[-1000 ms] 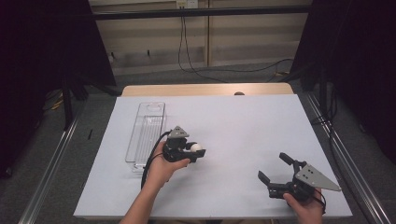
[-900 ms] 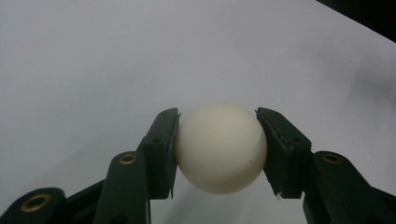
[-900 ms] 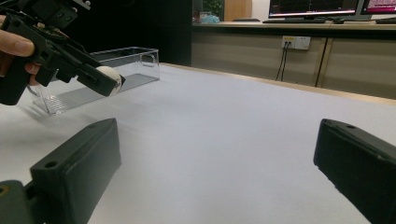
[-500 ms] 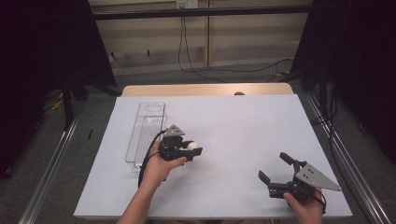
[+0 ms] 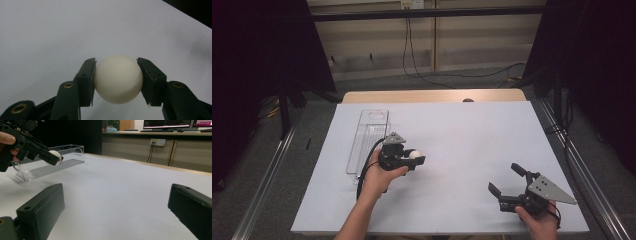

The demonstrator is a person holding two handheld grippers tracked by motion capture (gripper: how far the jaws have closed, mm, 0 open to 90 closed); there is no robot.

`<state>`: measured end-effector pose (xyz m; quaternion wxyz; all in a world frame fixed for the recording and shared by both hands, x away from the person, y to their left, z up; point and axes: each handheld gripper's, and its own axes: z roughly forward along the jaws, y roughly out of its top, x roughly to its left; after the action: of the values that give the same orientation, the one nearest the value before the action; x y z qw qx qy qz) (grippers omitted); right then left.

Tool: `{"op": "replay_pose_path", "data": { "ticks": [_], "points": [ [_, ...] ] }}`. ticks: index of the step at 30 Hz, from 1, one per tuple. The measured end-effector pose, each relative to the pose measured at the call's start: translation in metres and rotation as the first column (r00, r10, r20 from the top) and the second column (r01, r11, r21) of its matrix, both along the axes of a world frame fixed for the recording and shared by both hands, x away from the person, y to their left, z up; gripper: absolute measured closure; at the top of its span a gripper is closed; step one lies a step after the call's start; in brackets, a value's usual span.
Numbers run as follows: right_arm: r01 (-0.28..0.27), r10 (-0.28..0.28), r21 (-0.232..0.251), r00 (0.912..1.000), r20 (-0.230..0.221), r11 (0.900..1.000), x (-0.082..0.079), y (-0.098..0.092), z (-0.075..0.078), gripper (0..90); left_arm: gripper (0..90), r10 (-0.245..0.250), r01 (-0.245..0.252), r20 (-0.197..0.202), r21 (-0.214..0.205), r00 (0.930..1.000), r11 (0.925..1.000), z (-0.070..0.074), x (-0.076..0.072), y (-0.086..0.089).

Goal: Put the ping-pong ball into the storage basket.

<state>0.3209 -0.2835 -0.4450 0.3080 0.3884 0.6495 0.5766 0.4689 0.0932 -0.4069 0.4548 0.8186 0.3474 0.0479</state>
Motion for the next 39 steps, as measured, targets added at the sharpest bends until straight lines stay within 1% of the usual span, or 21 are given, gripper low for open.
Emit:
{"op": "replay_pose_path", "data": {
  "ticks": [1, 3, 5, 6, 7, 10, 11, 16, 17, 19, 20, 22, 24, 26, 29, 30, 32, 34, 35, 39],
  "points": [
    [-0.003, 0.003, -0.002, 1.0, -0.002, 1.0, 0.0, 0.0, 0.0, 0.3, 51.0, -0.005, 0.005, 0.001, 0.012, 1.0, 0.9999, 0.001, 0.001, 0.001],
    [0.0, 0.0, 0.0, 1.0, -0.001, 1.0, 0.0, 0.0, 0.0, 0.3, 51.1, 0.004, -0.004, -0.003, 0.004, 1.0, 1.0, 0.001, 0.001, 0.002],
    [-0.003, 0.003, -0.005, 1.0, -0.002, 1.0, 0.0, 0.0, 0.0, 0.3, 51.1, 0.002, -0.002, -0.001, 0.01, 1.0, 0.9999, 0.002, 0.001, 0.003],
    [-0.002, 0.002, -0.004, 1.0, -0.001, 1.0, 0.001, 0.0, -0.001, 0.3, 51.1, 0.008, -0.008, -0.002, -0.003, 1.0, 1.0, 0.002, 0.001, 0.003],
    [-0.004, 0.004, -0.006, 1.0, 0.001, 1.0, 0.001, 0.001, -0.001, 0.3, 51.1, 0.011, -0.011, -0.003, -0.006, 0.9999, 0.9999, 0.003, 0.002, 0.004],
    [0.002, -0.002, -0.002, 1.0, 0.002, 1.0, 0.001, 0.001, -0.001, 0.3, 51.1, 0.013, -0.013, -0.005, 0.008, 0.9999, 0.9999, 0.004, 0.003, 0.006],
    [-0.002, 0.002, -0.004, 1.0, 0.004, 1.0, 0.001, 0.001, -0.001, 0.3, 51.1, 0.018, -0.018, -0.007, -0.004, 0.9998, 0.9998, 0.003, 0.003, 0.006],
    [-0.005, 0.005, -0.009, 1.0, 0.002, 0.9999, 0.002, 0.001, -0.001, 0.3, 51.1, 0.013, -0.013, -0.011, 0.004, 0.9999, 0.9999, 0.004, 0.004, 0.009],
    [-0.007, 0.007, -0.011, 1.0, 0.003, 0.9999, 0.002, 0.001, -0.001, 0.3, 51.1, 0.024, -0.024, -0.012, -0.002, 0.9996, 0.9997, 0.004, 0.004, 0.009],
    [-0.007, 0.007, -0.01, 1.0, 0.002, 0.9999, 0.001, 0.002, -0.001, 0.3, 51.1, 0.026, -0.026, -0.016, -0.014, 0.9995, 0.9996, 0.003, 0.004, 0.009],
    [-0.017, 0.017, -0.008, 0.9999, 0.0, 0.9998, 0.001, 0.001, -0.001, 0.3, 51.1, 0.022, -0.022, -0.015, -0.008, 0.9997, 0.9997, 0.004, 0.005, 0.01],
    [-0.018, 0.019, -0.01, 0.9998, 0.004, 0.9998, 0.002, 0.001, -0.001, 0.3, 51.0, 0.029, -0.029, -0.015, -0.007, 0.9995, 0.9995, 0.004, 0.005, 0.011],
    [-0.007, 0.007, -0.008, 1.0, 0.0, 0.9999, 0.002, 0.002, -0.001, 0.3, 51.1, 0.034, -0.034, -0.01, 0.0, 0.9994, 0.9994, 0.004, 0.005, 0.012],
    [-0.008, 0.008, -0.008, 1.0, -0.005, 0.9999, 0.002, 0.002, -0.001, 0.3, 51.1, 0.026, -0.026, -0.013, 0.002, 0.9996, 0.9997, 0.005, 0.006, 0.013],
    [-0.012, 0.012, -0.009, 0.9999, -0.007, 0.9999, 0.001, 0.002, -0.001, 0.3, 51.1, 0.036, -0.036, -0.014, -0.002, 0.9993, 0.9994, 0.005, 0.006, 0.014],
    [-0.016, 0.016, -0.015, 0.9999, -0.007, 0.9998, 0.001, 0.002, -0.001, 0.3, 51.1, 0.029, -0.029, -0.012, 0.0, 0.9995, 0.9996, 0.005, 0.007, 0.015],
    [-0.013, 0.013, -0.008, 0.9999, -0.009, 0.9999, 0.001, 0.002, -0.001, 0.4, 51.1, 0.036, -0.036, -0.012, -0.003, 0.9993, 0.9993, 0.004, 0.007, 0.015],
    [-0.007, 0.007, -0.011, 1.0, -0.002, 0.9999, 0.001, 0.002, -0.001, 0.4, 51.1, 0.029, -0.029, -0.011, 0.001, 0.9995, 0.9996, 0.005, 0.008, 0.016],
    [-0.008, 0.008, -0.01, 1.0, -0.002, 0.9999, 0.001, 0.001, -0.001, 0.4, 51.0, 0.042, -0.042, -0.016, -0.006, 0.999, 0.9991, 0.005, 0.008, 0.016],
    [-0.016, 0.016, -0.012, 0.9999, -0.005, 0.9998, 0.002, 0.002, -0.002, 0.4, 51.1, 0.042, -0.042, -0.011, 0.002, 0.999, 0.9991, 0.005, 0.008, 0.017]
  ]
}}
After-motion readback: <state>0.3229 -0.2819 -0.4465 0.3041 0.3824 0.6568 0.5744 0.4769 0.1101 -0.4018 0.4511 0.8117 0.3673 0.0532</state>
